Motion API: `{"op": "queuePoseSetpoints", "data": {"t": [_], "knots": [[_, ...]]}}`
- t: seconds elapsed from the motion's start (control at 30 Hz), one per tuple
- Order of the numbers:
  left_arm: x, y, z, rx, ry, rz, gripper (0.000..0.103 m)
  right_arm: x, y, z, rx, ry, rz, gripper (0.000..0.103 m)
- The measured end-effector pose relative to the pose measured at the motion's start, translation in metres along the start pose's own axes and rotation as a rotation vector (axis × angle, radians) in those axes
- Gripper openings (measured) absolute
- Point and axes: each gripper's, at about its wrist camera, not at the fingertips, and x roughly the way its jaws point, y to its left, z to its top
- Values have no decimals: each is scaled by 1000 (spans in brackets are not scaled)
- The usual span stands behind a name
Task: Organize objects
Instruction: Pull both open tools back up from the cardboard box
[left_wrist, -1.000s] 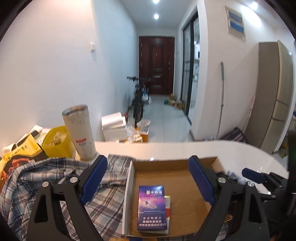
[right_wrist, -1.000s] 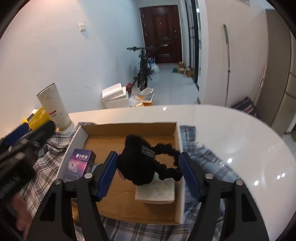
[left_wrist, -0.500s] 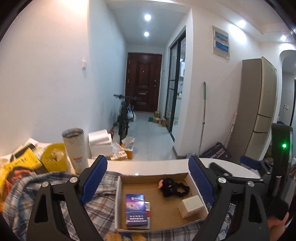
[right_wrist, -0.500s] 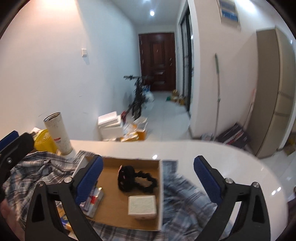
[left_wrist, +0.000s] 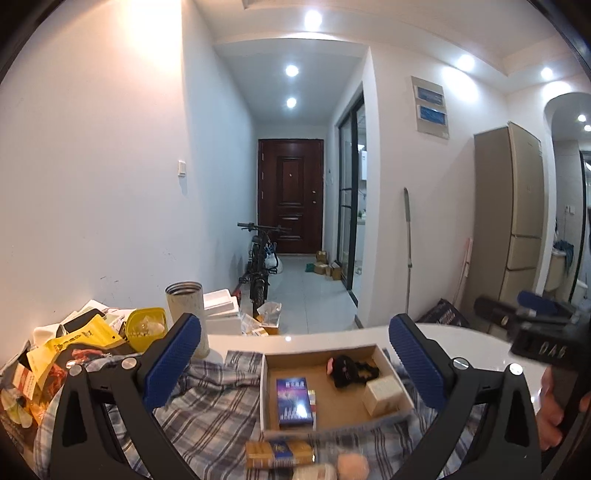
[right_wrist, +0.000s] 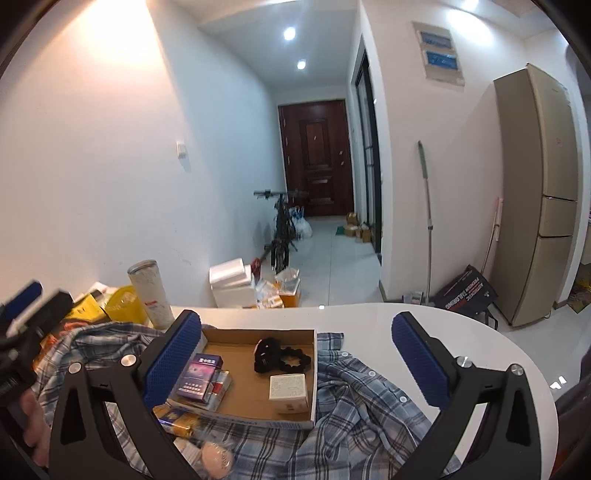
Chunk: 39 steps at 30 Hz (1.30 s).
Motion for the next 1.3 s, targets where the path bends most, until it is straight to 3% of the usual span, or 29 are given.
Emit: {"op": "queuePoseSetpoints", "data": {"t": [0.13, 0.37, 0.5, 0.7, 0.9, 1.3], "knots": [[-18, 3, -9, 10, 12, 6, 103, -19, -4, -10, 10, 15, 69, 103], [-36, 7, -15, -53, -7, -40, 103, -34, -14, -30, 55, 6, 53, 103], [-37, 4, -24, -34, -48, -13, 103, -36, -17, -38, 80, 25, 84, 103], [-30, 3, -33, -31, 9, -39, 103, -24, -15, -55, 70, 130, 140, 103], [-24, 4, -56, -26, 69, -43, 103, -24, -16, -74, 74, 156, 121, 103], [9, 13, -113, -43, 250, -42, 103, 0, -14, -110, 99, 294, 92, 103]]}}
